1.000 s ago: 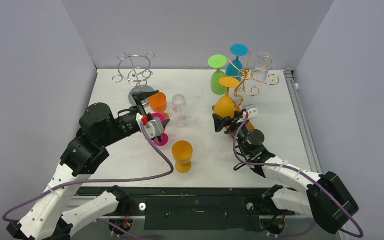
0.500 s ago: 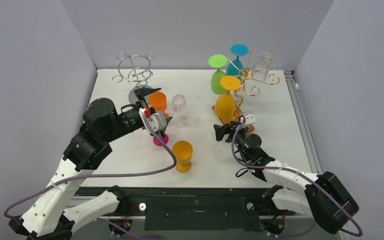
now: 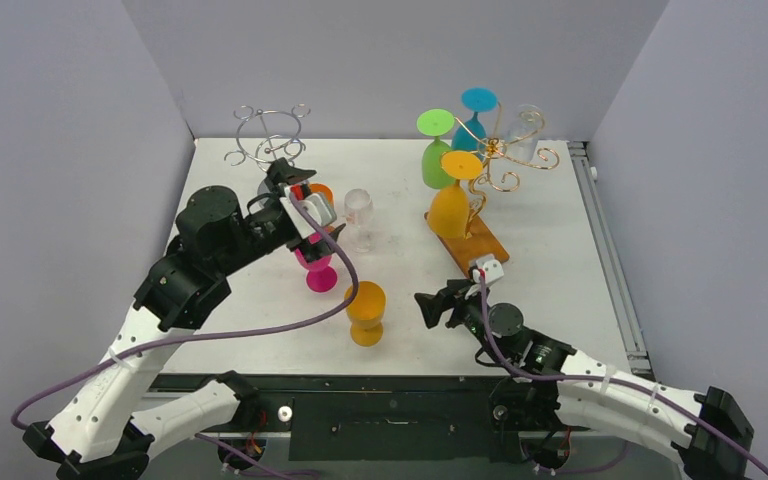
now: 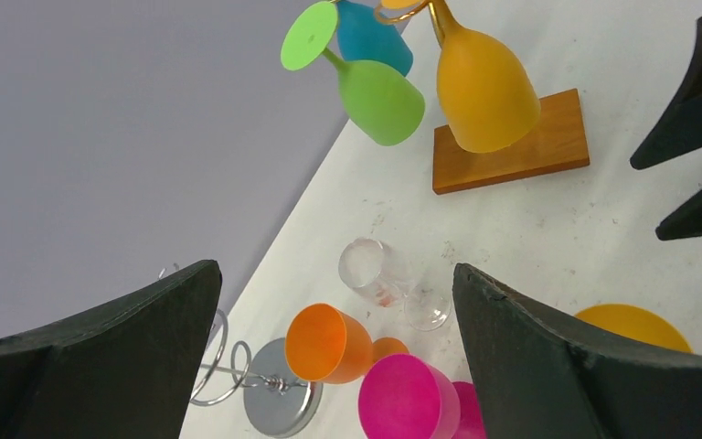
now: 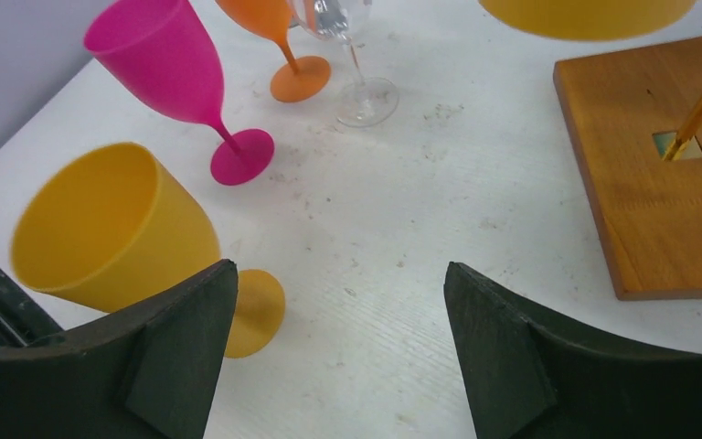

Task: Place the wine glass upside down on the wine glass rack
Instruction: Pick up the wine glass at the center of the board.

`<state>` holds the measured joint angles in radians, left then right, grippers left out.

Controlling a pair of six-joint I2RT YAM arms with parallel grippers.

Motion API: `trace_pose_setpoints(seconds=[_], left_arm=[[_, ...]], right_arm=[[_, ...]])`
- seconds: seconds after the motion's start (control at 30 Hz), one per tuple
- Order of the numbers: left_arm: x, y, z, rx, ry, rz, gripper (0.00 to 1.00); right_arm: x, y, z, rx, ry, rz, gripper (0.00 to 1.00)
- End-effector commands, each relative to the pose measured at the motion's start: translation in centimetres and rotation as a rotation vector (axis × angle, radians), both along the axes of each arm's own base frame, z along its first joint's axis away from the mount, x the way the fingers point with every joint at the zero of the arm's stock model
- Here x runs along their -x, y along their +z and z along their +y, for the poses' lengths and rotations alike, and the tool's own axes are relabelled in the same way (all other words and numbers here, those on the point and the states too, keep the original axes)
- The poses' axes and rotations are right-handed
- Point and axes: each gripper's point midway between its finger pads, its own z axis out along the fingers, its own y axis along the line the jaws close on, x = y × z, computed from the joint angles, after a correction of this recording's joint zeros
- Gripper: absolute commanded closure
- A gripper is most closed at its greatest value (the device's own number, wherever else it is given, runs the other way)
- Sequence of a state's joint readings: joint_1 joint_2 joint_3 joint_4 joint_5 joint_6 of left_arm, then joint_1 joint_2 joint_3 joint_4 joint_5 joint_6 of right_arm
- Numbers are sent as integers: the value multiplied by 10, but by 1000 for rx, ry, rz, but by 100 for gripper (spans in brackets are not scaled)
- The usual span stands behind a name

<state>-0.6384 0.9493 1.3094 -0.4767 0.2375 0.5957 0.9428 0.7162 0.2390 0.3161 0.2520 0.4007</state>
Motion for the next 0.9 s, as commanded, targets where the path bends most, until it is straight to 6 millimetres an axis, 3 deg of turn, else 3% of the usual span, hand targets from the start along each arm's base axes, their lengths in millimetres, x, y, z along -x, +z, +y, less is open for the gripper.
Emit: trace_pose_setpoints(seconds=[0.0,0.13,0.23,0.4,0.5,0.63,0.87], left_arm=[[-9,34,19,151,130,36,4],[-26,48,51,270,253,103,4],[-33,55,76,348,334,143,4],[-27,53,100,374,378,157,4],[-22,51,105,390,388,162,4],[-15,46,106,402,387,179,4],[-9,42,101,404,352,192,4]], right_arm=[[2,53,6,13,-56,14,22],[-11,94,37,147,-50,60,32],[-27,113,67,224,-59,107,37],[-57,142,104,283,-109,127,43],[-76,148,120,301,-139,146,49],[-98,135,136,328,-166,181,57],[-134,118,140,356,-242,206,58]])
